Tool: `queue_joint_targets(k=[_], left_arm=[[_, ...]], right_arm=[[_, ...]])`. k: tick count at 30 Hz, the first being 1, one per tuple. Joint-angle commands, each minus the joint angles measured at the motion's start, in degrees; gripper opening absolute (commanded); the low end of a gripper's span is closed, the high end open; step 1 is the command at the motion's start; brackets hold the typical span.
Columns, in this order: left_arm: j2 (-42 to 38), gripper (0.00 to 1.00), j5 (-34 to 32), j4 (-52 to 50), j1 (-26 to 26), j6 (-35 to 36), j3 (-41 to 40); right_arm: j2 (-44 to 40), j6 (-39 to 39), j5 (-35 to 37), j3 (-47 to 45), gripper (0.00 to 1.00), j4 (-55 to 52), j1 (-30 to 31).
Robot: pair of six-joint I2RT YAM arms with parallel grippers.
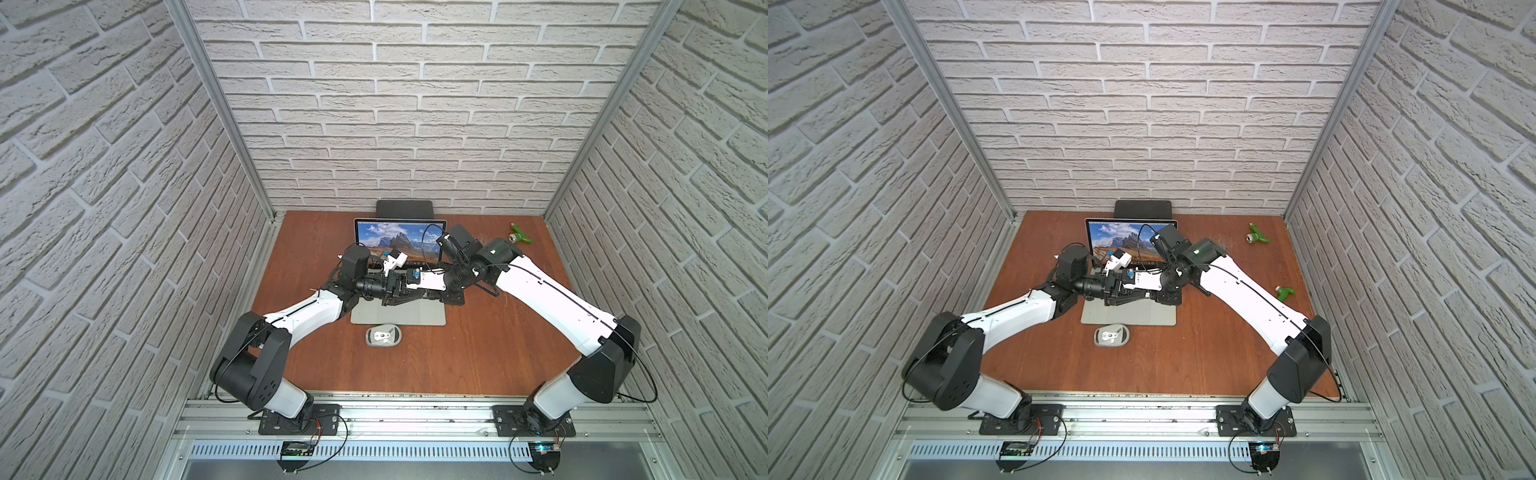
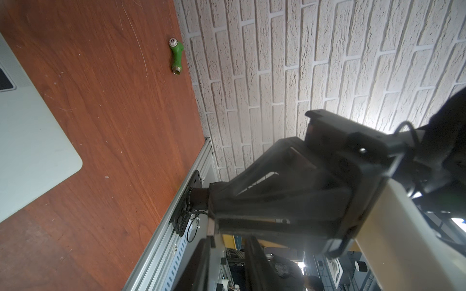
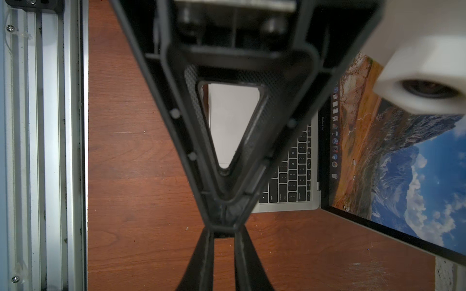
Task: Remove the wireless mouse receiver from the laptop
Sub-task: Take out the USB plug from the USB port.
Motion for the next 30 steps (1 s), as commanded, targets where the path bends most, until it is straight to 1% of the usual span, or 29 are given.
queue_joint_targets(k=[1, 4, 6, 16, 18, 21, 27, 30], left_arm=[[0.62, 0.28, 0.40, 3.33, -0.50, 0.32, 1.39], [0.87, 0.28, 0.31, 3.24, -0.61, 0.41, 1.54], [1.06, 0.25, 0.32, 3.33, -0.62, 0.32, 1.54], [1.64, 0.24, 0.04, 2.35, -0.59, 0.90, 1.41], [1.52, 0.28, -0.05, 1.22, -0.50, 1.59, 1.53], [1.00, 0.29, -0.38, 0.27, -0.25, 2.27, 1.71], [1.30, 0.39, -0.72, -1.60, -0.26, 3.42, 2.07], [0.99, 0.39, -0.87, -2.29, -0.02, 4.10, 1.77]], right_arm=[[-0.27, 0.28, -0.27, 1.17, 0.03, 1.59, 0.69], [-0.01, 0.49, -0.36, 1.44, 0.03, 1.77, 0.78], [-0.01, 0.44, -0.37, 1.57, 0.02, 1.94, 0.84], [-0.26, 0.35, -0.12, 2.36, 0.02, 0.83, 0.82], [-0.27, 0.19, 0.06, 2.42, 0.02, 0.47, 0.90], [-0.61, 0.35, 0.28, 2.39, 0.03, 0.10, 0.88], [-0.45, 0.45, 0.22, 2.69, 0.03, -0.32, 0.91], [-0.45, 0.38, 0.25, 2.81, 0.03, -0.64, 0.92]])
